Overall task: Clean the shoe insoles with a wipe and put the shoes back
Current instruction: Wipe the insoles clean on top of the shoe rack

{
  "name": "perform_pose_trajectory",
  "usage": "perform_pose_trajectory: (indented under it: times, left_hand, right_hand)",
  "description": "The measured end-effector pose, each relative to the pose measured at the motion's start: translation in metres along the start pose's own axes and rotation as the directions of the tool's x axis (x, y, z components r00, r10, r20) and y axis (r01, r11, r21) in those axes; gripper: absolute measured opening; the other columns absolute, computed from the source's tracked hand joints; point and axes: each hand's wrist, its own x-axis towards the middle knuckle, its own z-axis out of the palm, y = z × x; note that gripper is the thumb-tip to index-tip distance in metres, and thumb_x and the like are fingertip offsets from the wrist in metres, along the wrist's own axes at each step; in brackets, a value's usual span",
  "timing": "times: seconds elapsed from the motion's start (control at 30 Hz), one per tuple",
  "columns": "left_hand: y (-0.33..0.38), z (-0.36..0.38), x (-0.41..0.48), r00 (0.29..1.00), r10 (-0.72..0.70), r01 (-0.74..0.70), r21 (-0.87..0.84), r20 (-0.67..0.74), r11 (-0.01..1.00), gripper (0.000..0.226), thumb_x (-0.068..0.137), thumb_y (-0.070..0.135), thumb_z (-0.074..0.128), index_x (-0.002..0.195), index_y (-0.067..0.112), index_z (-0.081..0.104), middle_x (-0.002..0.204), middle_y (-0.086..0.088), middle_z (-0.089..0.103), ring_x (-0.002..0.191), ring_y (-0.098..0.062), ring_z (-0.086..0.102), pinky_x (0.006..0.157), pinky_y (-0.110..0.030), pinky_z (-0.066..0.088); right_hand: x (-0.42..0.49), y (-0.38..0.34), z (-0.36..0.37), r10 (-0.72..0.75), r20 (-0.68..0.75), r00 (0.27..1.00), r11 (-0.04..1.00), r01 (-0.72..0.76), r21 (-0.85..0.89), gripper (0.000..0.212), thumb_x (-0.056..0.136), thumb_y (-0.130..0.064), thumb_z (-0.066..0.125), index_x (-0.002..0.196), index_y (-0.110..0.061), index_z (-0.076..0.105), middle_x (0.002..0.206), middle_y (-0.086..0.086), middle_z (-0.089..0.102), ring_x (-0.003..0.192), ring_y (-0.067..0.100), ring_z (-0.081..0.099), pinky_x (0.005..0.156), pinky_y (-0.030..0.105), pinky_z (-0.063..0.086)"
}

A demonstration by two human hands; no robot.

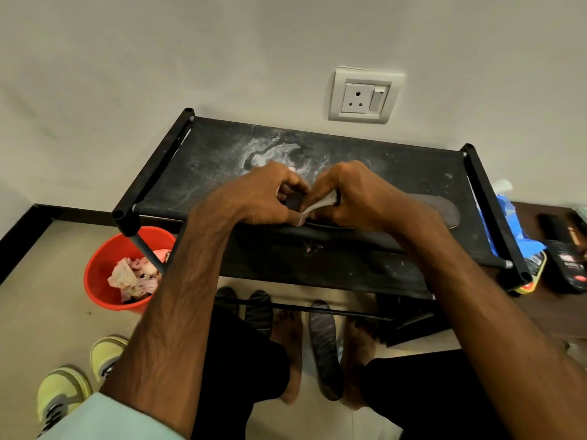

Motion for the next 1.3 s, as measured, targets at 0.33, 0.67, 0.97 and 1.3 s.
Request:
perform_pose_trajectory:
  times: [0.33,0.67,0.97,1.3]
  left_hand:
    - [0.000,0.002,0.002,1.000,-0.008,0.008,0.009,-0.014,1.000,0.059,0.084,0.019,0.081,0.139,0.015,0.060,0.140,-0.001,0.060,0.125,-0.017,0.056,0.111,-0.042,0.045]
    - [0.001,0.005,0.003,0.995,-0.038,0.040,0.022,-0.089,0.999,0.057,0.079,0.029,0.084,0.132,0.023,0.063,0.129,0.002,0.062,0.116,-0.014,0.057,0.104,-0.042,0.049]
    - [-0.001,0.007,0.001,0.988,0.046,-0.052,-0.043,-0.144,0.998,0.067,0.072,0.021,0.090,0.129,0.028,0.054,0.124,0.010,0.054,0.104,-0.006,0.052,0.079,-0.018,0.042]
    - [-0.007,0.007,0.005,0.977,0.097,-0.112,-0.071,-0.187,0.991,0.083,0.068,0.019,0.092,0.137,0.027,0.045,0.122,0.008,0.053,0.100,-0.010,0.057,0.074,-0.020,0.046]
  right_hand:
    - [-0.020,0.006,-0.012,0.147,0.042,0.988,0.986,-0.143,-0.088,0.027,0.087,-0.018,0.078,0.099,-0.042,0.079,0.106,-0.017,0.075,0.097,0.006,0.069,0.089,0.039,0.060]
    - [-0.040,0.025,-0.027,0.292,0.059,0.955,0.951,-0.283,-0.123,0.020,0.083,-0.032,0.082,0.093,-0.048,0.079,0.098,-0.020,0.076,0.095,0.007,0.067,0.088,0.044,0.058]
    - [-0.060,0.045,-0.030,0.324,-0.222,0.920,0.942,-0.335,-0.014,0.019,0.084,-0.013,0.079,0.094,-0.028,0.083,0.106,-0.001,0.077,0.097,0.019,0.069,0.087,0.041,0.056]
    - [-0.055,0.046,-0.029,0.330,-0.270,0.905,0.943,-0.330,0.048,0.016,0.086,-0.014,0.079,0.095,-0.027,0.082,0.099,-0.005,0.077,0.084,0.008,0.069,0.072,0.018,0.052]
